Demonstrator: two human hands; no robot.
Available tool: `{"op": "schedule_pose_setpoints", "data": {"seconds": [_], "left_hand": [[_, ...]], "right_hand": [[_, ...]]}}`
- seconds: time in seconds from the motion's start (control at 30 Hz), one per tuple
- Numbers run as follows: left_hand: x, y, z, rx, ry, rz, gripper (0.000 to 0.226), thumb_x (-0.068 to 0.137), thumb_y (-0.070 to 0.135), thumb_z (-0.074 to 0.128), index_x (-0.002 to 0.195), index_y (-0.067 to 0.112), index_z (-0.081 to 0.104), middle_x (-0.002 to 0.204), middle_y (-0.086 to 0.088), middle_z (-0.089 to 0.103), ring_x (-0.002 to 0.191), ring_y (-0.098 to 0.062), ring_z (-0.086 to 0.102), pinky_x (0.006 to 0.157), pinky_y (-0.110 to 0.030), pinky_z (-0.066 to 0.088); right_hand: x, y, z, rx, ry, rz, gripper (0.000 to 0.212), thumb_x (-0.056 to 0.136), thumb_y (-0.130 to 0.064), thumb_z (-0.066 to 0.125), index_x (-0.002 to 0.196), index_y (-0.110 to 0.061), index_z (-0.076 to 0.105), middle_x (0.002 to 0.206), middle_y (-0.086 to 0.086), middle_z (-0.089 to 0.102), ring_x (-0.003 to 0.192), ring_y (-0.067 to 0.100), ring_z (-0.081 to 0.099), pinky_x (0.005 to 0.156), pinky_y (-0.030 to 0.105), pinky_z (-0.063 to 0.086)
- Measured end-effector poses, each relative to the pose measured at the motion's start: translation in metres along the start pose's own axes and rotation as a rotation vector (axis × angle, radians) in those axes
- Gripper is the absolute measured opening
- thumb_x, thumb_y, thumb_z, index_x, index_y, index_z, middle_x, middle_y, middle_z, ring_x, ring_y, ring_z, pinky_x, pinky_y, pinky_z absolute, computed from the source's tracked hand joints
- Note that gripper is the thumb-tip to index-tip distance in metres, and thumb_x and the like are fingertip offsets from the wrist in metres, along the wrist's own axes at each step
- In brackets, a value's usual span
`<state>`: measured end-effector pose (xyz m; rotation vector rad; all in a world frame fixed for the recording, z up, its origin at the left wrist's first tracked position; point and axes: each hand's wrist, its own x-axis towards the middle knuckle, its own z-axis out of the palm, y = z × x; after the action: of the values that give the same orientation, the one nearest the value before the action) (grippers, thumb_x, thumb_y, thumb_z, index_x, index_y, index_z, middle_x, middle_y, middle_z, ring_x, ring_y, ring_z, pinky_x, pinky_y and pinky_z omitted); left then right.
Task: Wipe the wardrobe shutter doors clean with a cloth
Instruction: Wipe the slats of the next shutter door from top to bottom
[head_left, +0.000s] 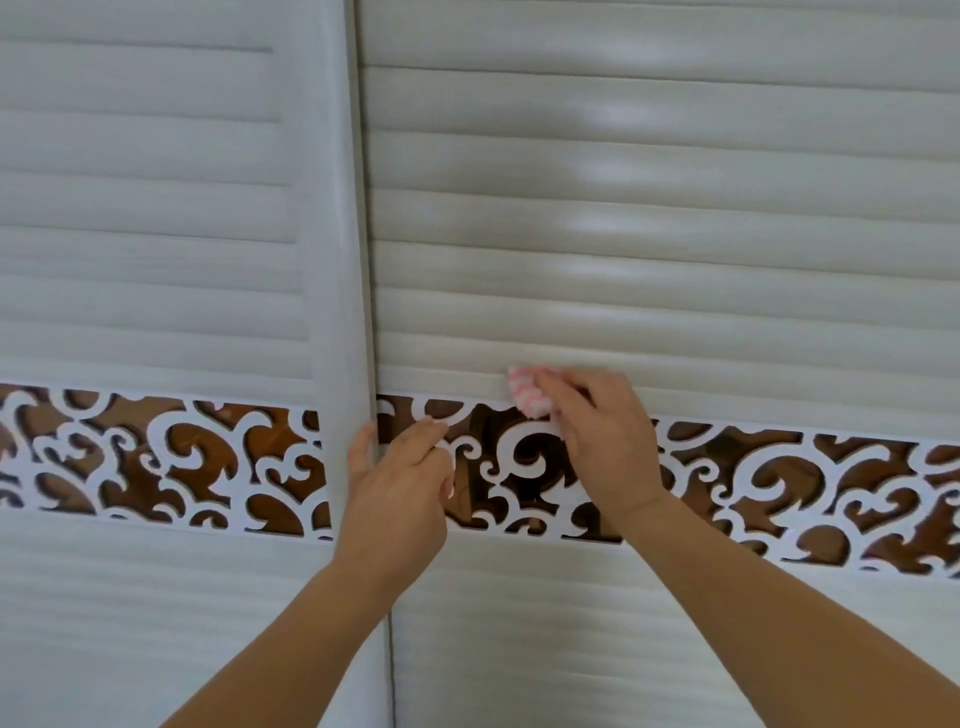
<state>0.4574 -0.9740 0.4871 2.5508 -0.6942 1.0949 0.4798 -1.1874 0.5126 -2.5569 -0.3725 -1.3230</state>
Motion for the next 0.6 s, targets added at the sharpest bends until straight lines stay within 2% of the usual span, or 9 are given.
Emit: {"op": "schedule_pose_setpoints", "data": {"seconds": [0.07,0.13,0.17,0.27,0.33,0.4,0.5,0.6], "left_hand": [[-0.004,-0.004,-0.002,0.005,-0.006,-0.019,0.036,0.051,-0.002,0.081,0.06,0.023,0.057,0.109,-0.005,0.068,0.106,-0.02,0.063,0.099,-0.053,0.027],[-0.01,-0.009,-0.002,-0.001,-0.012,-0.039,0.034,0.054,-0.001,0.081,0.061,0.023,0.057,0.11,-0.005,0.068,0.108,-0.02,0.062,0.1,-0.052,0.026],[-0.013,-0.012,0.0,-0.007,-0.017,-0.047,0.034,0.054,-0.003,0.08,0.061,0.022,0.058,0.11,-0.005,0.068,0.108,-0.02,0.062,0.1,-0.052,0.025],[-0.019,-0.017,0.004,0.013,-0.022,-0.051,0.035,0.05,-0.006,0.08,0.061,0.021,0.059,0.106,-0.004,0.069,0.105,-0.02,0.063,0.099,-0.051,0.028],[-0.022,-0.018,0.008,0.0,-0.017,-0.053,0.035,0.05,-0.008,0.079,0.06,0.02,0.06,0.105,-0.004,0.069,0.104,-0.02,0.064,0.098,-0.052,0.031],[-0.024,-0.018,0.01,-0.014,-0.011,-0.052,0.036,0.049,-0.009,0.077,0.06,0.02,0.059,0.105,-0.004,0.069,0.102,-0.021,0.064,0.097,-0.053,0.033],[-0.029,-0.015,0.016,-0.032,-0.015,-0.04,0.04,0.047,-0.013,0.076,0.059,0.021,0.056,0.106,-0.005,0.068,0.103,-0.023,0.064,0.097,-0.055,0.033],[-0.031,-0.009,0.024,-0.049,-0.033,-0.029,0.041,0.047,-0.015,0.074,0.059,0.019,0.055,0.109,-0.007,0.067,0.104,-0.025,0.064,0.098,-0.054,0.03]], "right_hand": [[0.026,-0.016,-0.001,-0.018,0.124,0.043,0.024,0.089,-0.032,0.059,0.109,-0.027,0.07,0.104,-0.002,0.067,0.097,0.022,0.058,0.084,0.036,0.048],[0.052,-0.038,-0.001,-0.115,0.24,-0.051,0.037,0.073,-0.006,0.076,0.107,-0.02,0.071,0.096,0.007,0.065,0.088,0.028,0.052,0.067,0.034,0.046],[0.059,-0.046,0.002,-0.13,0.253,-0.07,0.043,0.068,-0.002,0.079,0.106,-0.02,0.072,0.094,0.008,0.064,0.086,0.029,0.052,0.062,0.033,0.046],[0.066,-0.064,0.02,-0.021,0.153,-0.117,0.044,0.069,-0.005,0.078,0.108,-0.025,0.071,0.093,0.003,0.063,0.085,0.024,0.058,0.062,0.031,0.048],[0.054,-0.072,0.036,-0.114,0.086,-0.267,0.058,0.053,0.006,0.077,0.106,-0.016,0.072,0.089,0.009,0.063,0.078,0.029,0.059,0.058,0.031,0.049],[0.041,-0.073,0.045,-0.167,0.027,-0.313,0.067,0.043,0.01,0.074,0.106,-0.011,0.072,0.085,0.012,0.063,0.072,0.031,0.059,0.053,0.032,0.049],[0.03,-0.067,0.047,-0.193,-0.046,-0.348,0.067,0.047,0.007,0.076,0.111,-0.011,0.07,0.085,0.014,0.061,0.073,0.032,0.058,0.053,0.035,0.05],[0.021,-0.053,0.037,-0.242,-0.013,-0.4,0.058,0.053,0.002,0.065,0.108,-0.015,0.071,0.085,0.012,0.062,0.074,0.03,0.059,0.055,0.035,0.048]]}}
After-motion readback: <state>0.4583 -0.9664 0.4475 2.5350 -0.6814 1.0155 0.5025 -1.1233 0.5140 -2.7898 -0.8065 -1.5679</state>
